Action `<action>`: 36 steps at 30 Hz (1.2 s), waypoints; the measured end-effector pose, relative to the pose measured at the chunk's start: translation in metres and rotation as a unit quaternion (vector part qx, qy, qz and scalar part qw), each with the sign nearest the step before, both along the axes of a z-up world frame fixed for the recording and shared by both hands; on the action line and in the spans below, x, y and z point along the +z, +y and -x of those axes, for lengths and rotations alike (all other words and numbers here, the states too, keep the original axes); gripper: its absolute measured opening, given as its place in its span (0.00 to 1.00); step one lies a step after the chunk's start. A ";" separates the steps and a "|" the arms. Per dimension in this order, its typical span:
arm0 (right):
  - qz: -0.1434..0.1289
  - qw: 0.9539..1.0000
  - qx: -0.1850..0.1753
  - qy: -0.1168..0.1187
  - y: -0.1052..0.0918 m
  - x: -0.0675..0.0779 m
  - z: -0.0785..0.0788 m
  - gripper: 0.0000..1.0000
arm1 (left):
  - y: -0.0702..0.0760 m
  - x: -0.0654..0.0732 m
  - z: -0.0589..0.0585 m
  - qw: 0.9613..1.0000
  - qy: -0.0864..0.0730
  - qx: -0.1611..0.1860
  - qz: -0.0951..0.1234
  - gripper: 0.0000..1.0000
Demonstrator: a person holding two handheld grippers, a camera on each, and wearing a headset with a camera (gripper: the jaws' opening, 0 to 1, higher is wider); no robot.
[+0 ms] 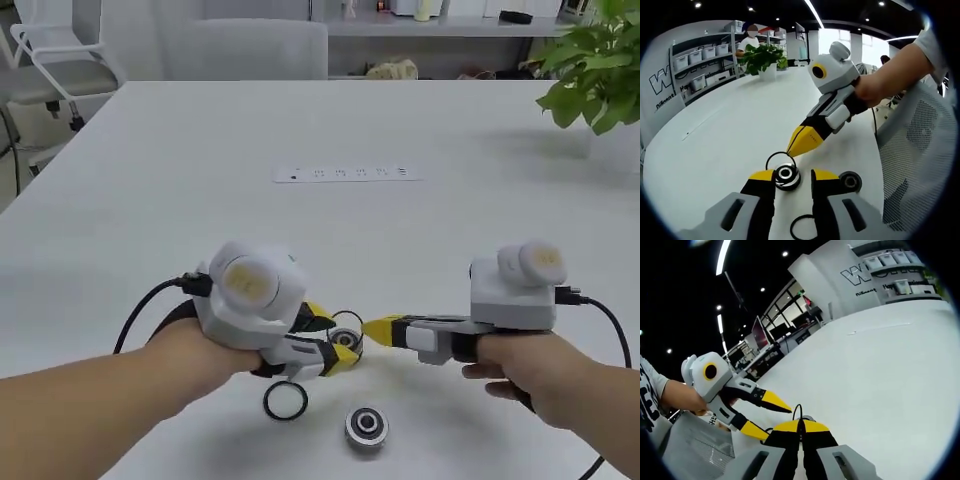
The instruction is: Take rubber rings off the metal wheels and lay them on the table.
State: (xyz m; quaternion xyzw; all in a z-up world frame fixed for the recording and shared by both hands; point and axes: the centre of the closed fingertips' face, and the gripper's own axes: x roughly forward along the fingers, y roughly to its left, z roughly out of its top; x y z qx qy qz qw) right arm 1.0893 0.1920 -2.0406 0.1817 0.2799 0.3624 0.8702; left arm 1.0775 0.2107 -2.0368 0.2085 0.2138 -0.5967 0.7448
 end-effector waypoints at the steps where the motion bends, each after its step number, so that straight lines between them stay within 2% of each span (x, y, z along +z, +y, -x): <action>1: -0.002 1.000 0.000 0.000 0.000 0.001 0.000 0.00 | 0.001 0.002 0.001 1.000 -0.001 0.000 0.002 0.25; 18: -0.016 1.000 0.003 -0.010 0.003 0.016 0.003 0.00 | 0.020 0.035 0.009 0.999 0.003 0.006 0.039 0.37; 28: -0.019 1.000 0.010 -0.014 0.008 0.021 0.006 0.00 | 0.031 0.049 0.018 0.998 0.007 0.007 0.057 0.45; 36: -0.024 0.999 0.017 -0.019 0.014 0.028 0.009 0.00 | 0.046 0.058 0.023 0.998 0.009 0.015 0.066 0.50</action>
